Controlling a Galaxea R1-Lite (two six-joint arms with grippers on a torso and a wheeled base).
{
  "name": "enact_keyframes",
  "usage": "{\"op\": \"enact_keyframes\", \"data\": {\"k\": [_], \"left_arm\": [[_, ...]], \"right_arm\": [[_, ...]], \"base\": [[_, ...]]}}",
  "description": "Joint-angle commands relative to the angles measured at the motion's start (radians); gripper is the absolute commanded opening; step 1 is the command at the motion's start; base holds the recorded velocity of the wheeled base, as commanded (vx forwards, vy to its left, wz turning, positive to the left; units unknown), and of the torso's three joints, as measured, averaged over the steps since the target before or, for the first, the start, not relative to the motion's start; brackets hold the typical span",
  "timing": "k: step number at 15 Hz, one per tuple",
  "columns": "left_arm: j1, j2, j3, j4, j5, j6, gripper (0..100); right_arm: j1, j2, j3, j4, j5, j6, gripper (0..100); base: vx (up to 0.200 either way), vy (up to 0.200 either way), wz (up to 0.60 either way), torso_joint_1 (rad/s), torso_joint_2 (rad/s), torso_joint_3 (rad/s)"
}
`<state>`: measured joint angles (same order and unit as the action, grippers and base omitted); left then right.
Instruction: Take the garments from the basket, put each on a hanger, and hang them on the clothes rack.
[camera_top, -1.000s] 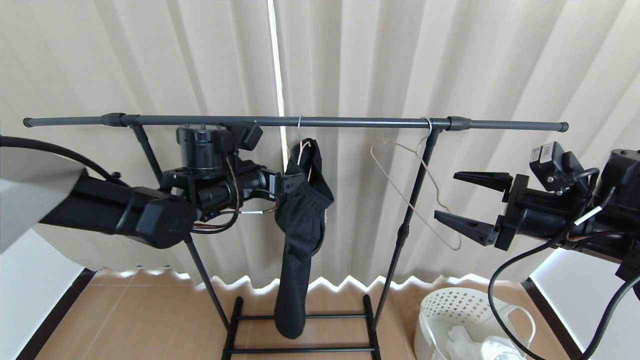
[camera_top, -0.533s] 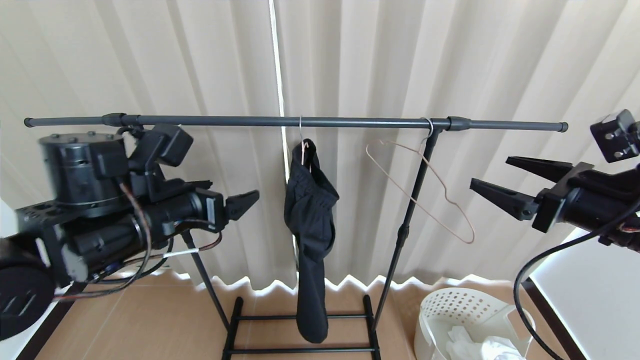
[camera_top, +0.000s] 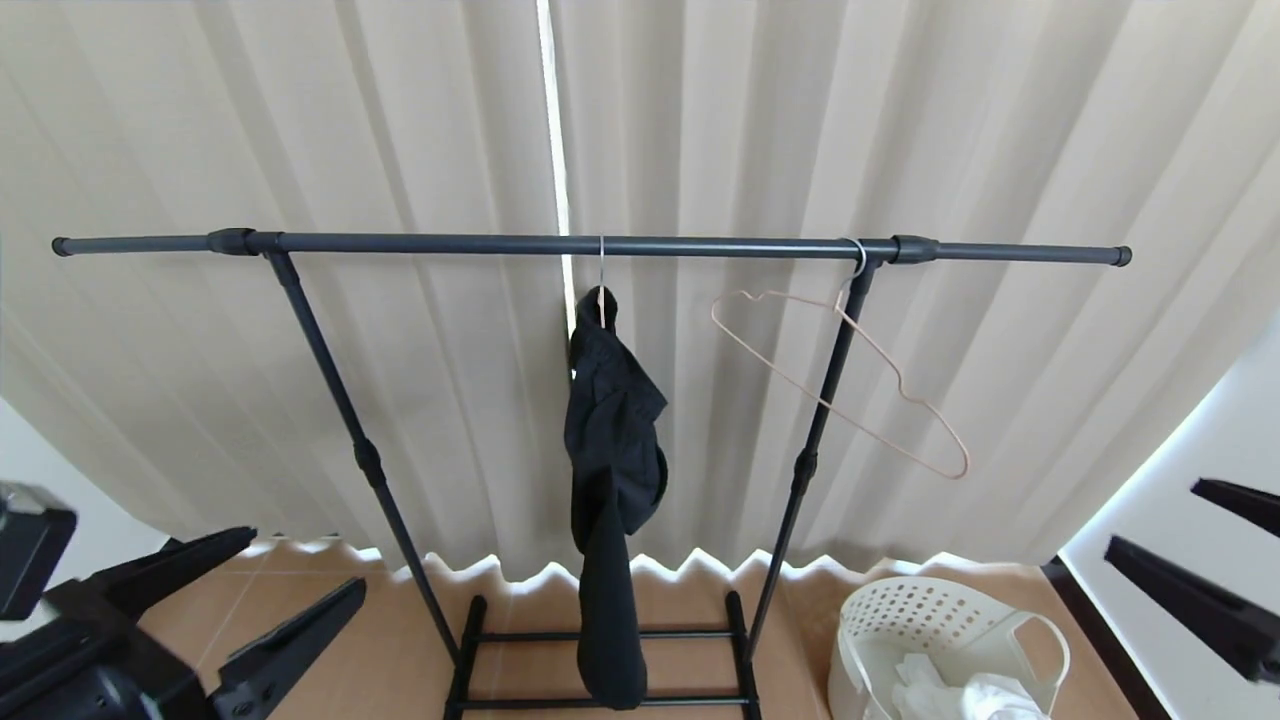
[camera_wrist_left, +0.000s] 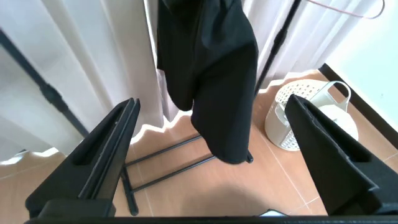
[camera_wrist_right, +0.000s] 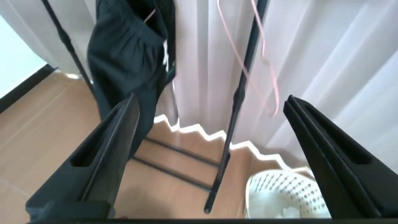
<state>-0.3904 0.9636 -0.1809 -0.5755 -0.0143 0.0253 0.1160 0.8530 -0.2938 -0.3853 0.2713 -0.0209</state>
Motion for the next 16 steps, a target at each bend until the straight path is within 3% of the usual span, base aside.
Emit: {"op": "enact_keyframes", "data": {"k": [1, 3, 5, 6, 8, 10, 14, 16], "left_arm": [[0.005, -0.253, 0.136, 0.033, 0.002, 0.002, 100], [0.004, -0.37, 0.153, 0.137, 0.002, 0.002, 100], [0.004, -0.503, 0.153, 0.29, 0.0, 0.002, 100], [0.005, -0.542, 0.152, 0.33, 0.0, 0.002, 100], [0.013, -0.677, 0.15, 0.45, 0.008, 0.002, 100], [0.056, -0.749, 0.161, 0.517, 0.017, 0.004, 100], [0.194, -0.858, 0.181, 0.549, 0.014, 0.022, 100], [0.2, -0.858, 0.181, 0.556, 0.023, 0.022, 100]], "right_arm": [[-0.001, -0.427, 0.105, 0.267, -0.014, 0.004, 100], [-0.002, -0.598, 0.108, 0.445, -0.046, 0.002, 100], [-0.002, -0.735, 0.153, 0.526, -0.095, 0.001, 100], [-0.002, -0.761, 0.173, 0.525, -0.121, 0.002, 100], [-0.009, -0.772, 0.228, 0.474, -0.262, 0.001, 100], [-0.012, -0.769, 0.283, 0.416, -0.311, -0.03, 100], [-0.056, -0.778, 0.283, 0.418, -0.307, -0.031, 100], [-0.068, -0.789, 0.283, 0.414, -0.307, -0.031, 100]], "base": [[0.0, 0.0, 0.0, 0.0, 0.0, 0.0], [0.0, 0.0, 0.0, 0.0, 0.0, 0.0], [0.0, 0.0, 0.0, 0.0, 0.0, 0.0], [0.0, 0.0, 0.0, 0.0, 0.0, 0.0], [0.0, 0.0, 0.0, 0.0, 0.0, 0.0], [0.0, 0.0, 0.0, 0.0, 0.0, 0.0], [0.0, 0.0, 0.0, 0.0, 0.0, 0.0], [0.0, 0.0, 0.0, 0.0, 0.0, 0.0]]}}
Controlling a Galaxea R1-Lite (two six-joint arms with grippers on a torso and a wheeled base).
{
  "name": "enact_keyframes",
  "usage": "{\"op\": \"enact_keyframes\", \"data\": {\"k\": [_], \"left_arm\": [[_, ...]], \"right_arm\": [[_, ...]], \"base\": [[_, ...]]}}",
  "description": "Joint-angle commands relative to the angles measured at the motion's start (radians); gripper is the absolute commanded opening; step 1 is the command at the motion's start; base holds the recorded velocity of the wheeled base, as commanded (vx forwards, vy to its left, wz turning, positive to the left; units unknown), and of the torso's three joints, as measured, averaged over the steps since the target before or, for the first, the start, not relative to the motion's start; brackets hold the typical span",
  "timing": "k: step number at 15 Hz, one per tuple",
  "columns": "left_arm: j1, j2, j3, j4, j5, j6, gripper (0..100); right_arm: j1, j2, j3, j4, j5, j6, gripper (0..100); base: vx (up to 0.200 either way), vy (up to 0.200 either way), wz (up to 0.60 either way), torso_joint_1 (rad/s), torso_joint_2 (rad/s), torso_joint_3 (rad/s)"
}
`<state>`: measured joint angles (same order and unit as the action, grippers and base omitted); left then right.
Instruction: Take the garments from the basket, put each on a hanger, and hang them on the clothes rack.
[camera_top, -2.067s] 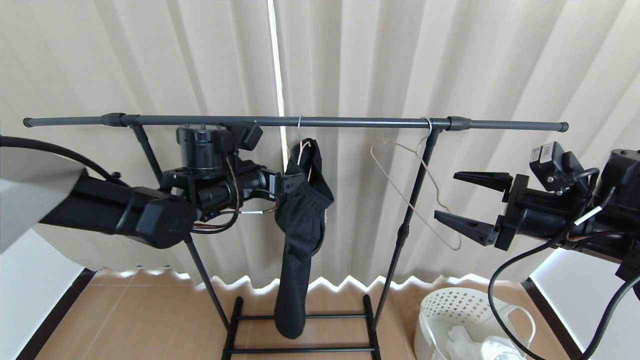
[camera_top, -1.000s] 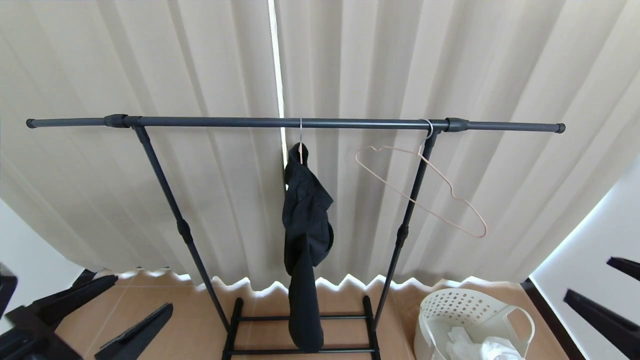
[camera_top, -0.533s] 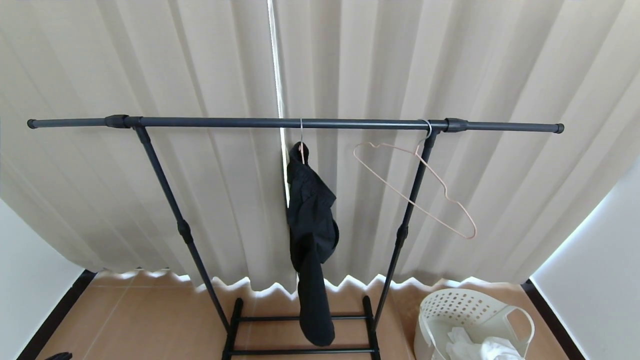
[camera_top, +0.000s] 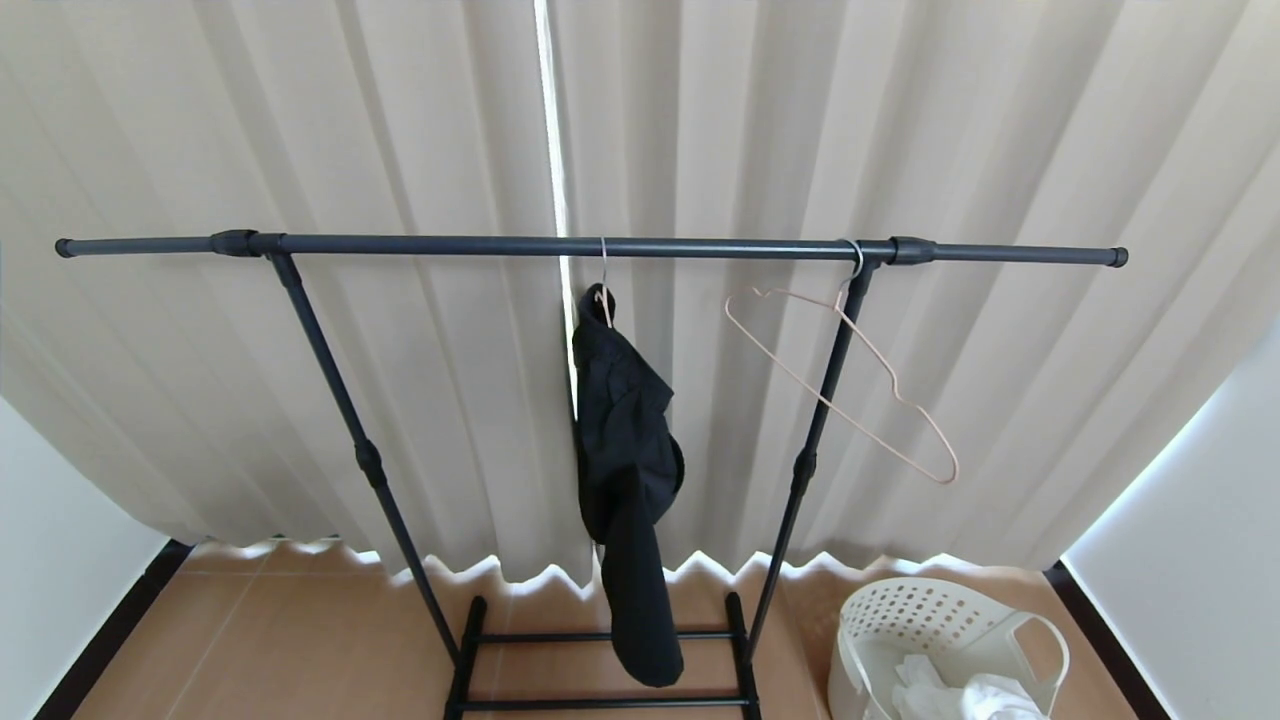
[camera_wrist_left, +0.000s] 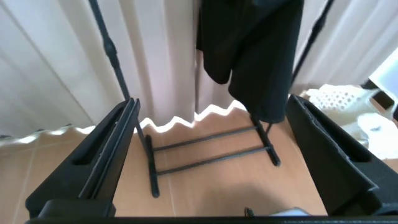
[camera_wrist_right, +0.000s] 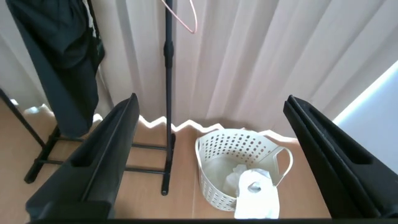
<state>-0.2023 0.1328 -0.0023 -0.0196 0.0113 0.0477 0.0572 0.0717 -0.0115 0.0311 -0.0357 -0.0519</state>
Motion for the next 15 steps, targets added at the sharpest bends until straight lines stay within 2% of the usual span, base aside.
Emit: {"op": "enact_keyframes", "data": {"k": [1, 4, 5, 6, 8, 11, 15], "left_arm": [[0.046, -0.027, 0.002, -0.002, 0.015, 0.003, 100], [0.228, -0.053, 0.002, 0.0, -0.017, 0.04, 100], [0.233, -0.067, 0.002, 0.0, -0.025, 0.038, 100], [0.198, -0.133, 0.002, 0.013, -0.04, 0.023, 100], [0.201, -0.133, 0.002, 0.015, -0.057, -0.02, 100], [0.202, -0.133, 0.002, 0.015, -0.048, -0.032, 100], [0.201, -0.133, 0.002, 0.013, -0.048, -0.045, 100]], "right_arm": [[-0.039, -0.038, -0.001, 0.003, -0.004, 0.0, 100], [-0.053, -0.072, 0.002, -0.007, -0.007, 0.004, 100], [-0.053, -0.072, 0.002, -0.008, -0.001, 0.006, 100], [-0.053, -0.072, 0.004, -0.01, 0.002, 0.01, 100], [-0.054, -0.072, 0.004, -0.01, 0.004, 0.01, 100], [-0.054, -0.072, 0.002, -0.01, 0.004, 0.058, 100], [-0.053, -0.072, 0.002, -0.01, 0.005, 0.057, 100]], "base": [[0.0, 0.0, 0.0, 0.0, 0.0, 0.0], [0.0, 0.0, 0.0, 0.0, 0.0, 0.0], [0.0, 0.0, 0.0, 0.0, 0.0, 0.0], [0.0, 0.0, 0.0, 0.0, 0.0, 0.0], [0.0, 0.0, 0.0, 0.0, 0.0, 0.0], [0.0, 0.0, 0.0, 0.0, 0.0, 0.0], [0.0, 0.0, 0.0, 0.0, 0.0, 0.0]]}}
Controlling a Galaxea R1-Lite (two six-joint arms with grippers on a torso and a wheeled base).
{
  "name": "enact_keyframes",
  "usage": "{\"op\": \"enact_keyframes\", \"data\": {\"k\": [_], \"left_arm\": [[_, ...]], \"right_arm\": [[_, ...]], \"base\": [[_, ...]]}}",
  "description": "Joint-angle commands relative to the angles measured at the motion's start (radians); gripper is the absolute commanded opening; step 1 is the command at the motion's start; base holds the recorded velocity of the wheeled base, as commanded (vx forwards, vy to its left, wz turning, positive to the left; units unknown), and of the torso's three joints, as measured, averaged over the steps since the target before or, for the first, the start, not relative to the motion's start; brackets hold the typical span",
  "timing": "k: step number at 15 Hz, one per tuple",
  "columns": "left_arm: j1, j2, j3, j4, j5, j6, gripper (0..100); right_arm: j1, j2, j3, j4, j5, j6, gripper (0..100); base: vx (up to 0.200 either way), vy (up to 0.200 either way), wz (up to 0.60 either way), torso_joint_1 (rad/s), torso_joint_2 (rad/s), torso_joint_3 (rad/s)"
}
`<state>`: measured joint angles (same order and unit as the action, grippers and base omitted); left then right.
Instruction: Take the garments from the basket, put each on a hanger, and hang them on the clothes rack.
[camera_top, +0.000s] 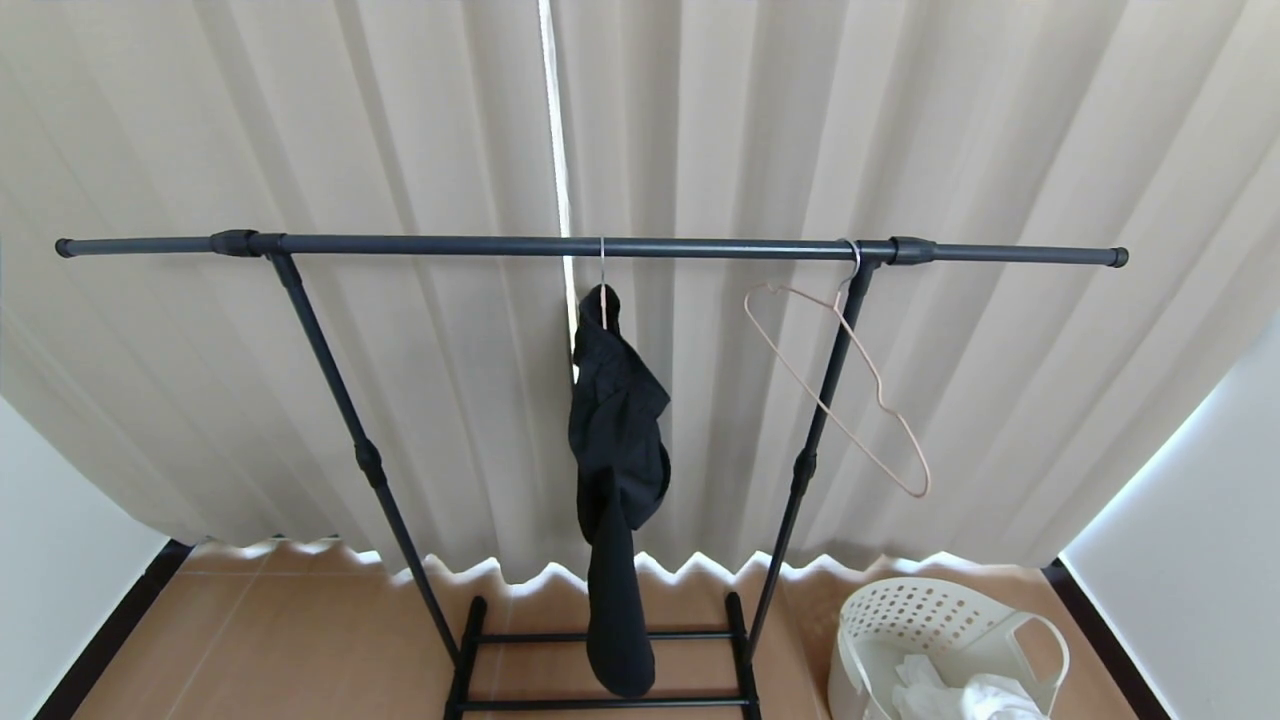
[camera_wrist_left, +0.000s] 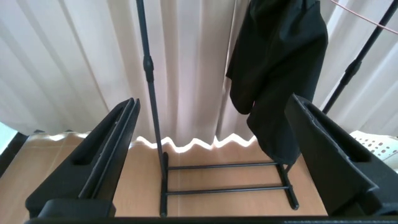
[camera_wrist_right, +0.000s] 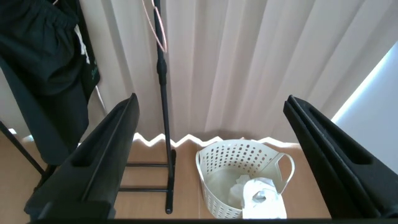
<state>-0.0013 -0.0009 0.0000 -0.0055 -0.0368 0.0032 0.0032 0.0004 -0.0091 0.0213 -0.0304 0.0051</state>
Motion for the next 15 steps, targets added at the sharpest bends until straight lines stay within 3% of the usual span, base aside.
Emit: {"op": "enact_keyframes", "data": {"k": [1, 6, 15], "left_arm": [[0.001, 0.001, 0.0, -0.001, 0.0, 0.001, 100], [0.0, 0.001, 0.0, -0.001, -0.002, 0.001, 100], [0.0, 0.001, 0.0, -0.001, -0.003, 0.001, 100]], "right_arm": [[0.0, 0.0, 0.0, 0.0, 0.0, -0.001, 100], [0.0, 0.0, -0.002, 0.002, 0.003, -0.005, 100], [0.0, 0.0, -0.002, 0.002, 0.015, -0.005, 100]], "base": [[0.0, 0.0, 0.0, 0.0, 0.0, 0.0], [0.0, 0.0, 0.0, 0.0, 0.0, 0.0], [0.0, 0.0, 0.0, -0.144, 0.33, 0.172]]}}
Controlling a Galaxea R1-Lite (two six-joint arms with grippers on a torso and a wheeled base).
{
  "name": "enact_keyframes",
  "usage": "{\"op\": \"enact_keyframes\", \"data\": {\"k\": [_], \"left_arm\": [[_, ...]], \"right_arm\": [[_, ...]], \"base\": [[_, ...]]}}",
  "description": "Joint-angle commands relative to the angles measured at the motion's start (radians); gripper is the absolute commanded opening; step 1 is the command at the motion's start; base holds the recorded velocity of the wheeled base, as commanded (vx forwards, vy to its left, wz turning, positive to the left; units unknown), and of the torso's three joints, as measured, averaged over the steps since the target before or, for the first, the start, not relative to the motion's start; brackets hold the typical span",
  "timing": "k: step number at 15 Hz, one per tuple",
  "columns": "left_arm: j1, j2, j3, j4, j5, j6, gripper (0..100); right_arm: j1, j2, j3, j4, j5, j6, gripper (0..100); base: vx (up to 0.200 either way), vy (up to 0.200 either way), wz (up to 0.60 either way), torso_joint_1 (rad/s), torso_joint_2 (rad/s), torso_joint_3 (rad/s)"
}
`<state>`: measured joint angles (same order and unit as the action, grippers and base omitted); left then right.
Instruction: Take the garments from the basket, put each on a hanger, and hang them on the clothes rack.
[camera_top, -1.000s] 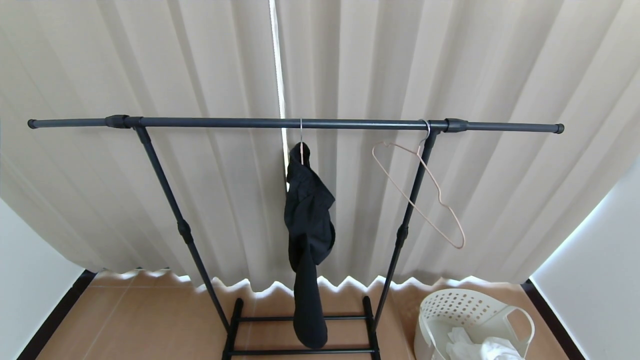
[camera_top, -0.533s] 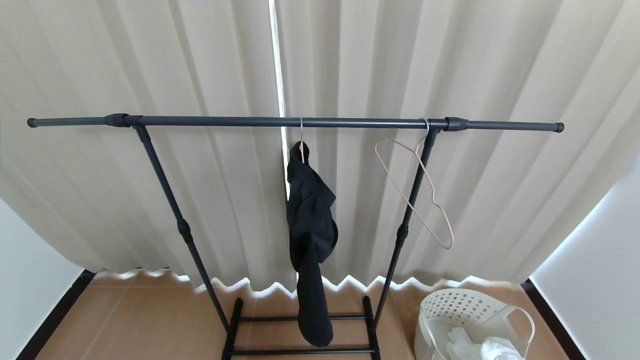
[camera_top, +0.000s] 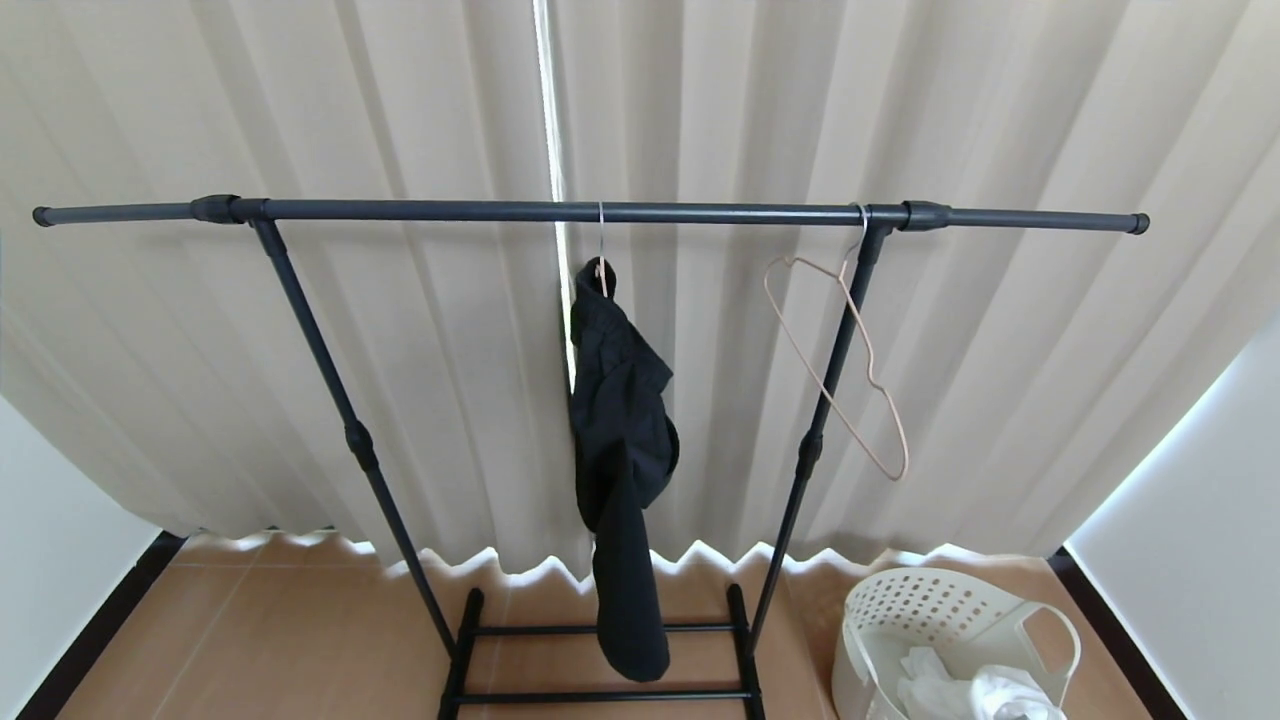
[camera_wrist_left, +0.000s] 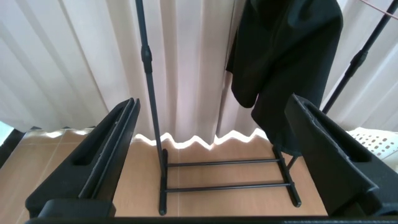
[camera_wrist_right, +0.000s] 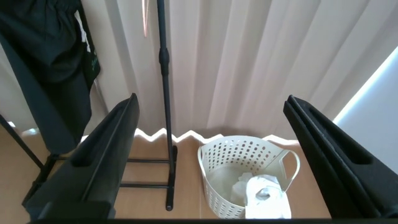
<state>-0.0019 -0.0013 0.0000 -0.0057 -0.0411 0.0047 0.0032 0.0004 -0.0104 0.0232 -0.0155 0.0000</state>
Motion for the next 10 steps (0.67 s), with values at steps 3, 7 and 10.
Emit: {"op": "enact_keyframes", "data": {"k": [3, 7, 10], "left_arm": [[0.0, 0.001, 0.0, 0.0, 0.0, -0.002, 100], [0.0, 0.001, 0.0, 0.0, 0.0, -0.002, 100], [0.0, 0.001, 0.0, 0.0, 0.0, -0.003, 100]], "right_arm": [[0.0, 0.0, 0.0, 0.001, 0.0, 0.0, 100], [0.0, 0.0, 0.0, 0.001, 0.0, 0.002, 100], [0.0, 0.0, 0.0, 0.0, 0.0, 0.002, 100]], "base": [[0.0, 0.0, 0.0, -0.154, 0.35, 0.185], [0.0, 0.0, 0.0, -0.162, 0.36, 0.204], [0.0, 0.0, 0.0, -0.163, 0.38, 0.22]]}}
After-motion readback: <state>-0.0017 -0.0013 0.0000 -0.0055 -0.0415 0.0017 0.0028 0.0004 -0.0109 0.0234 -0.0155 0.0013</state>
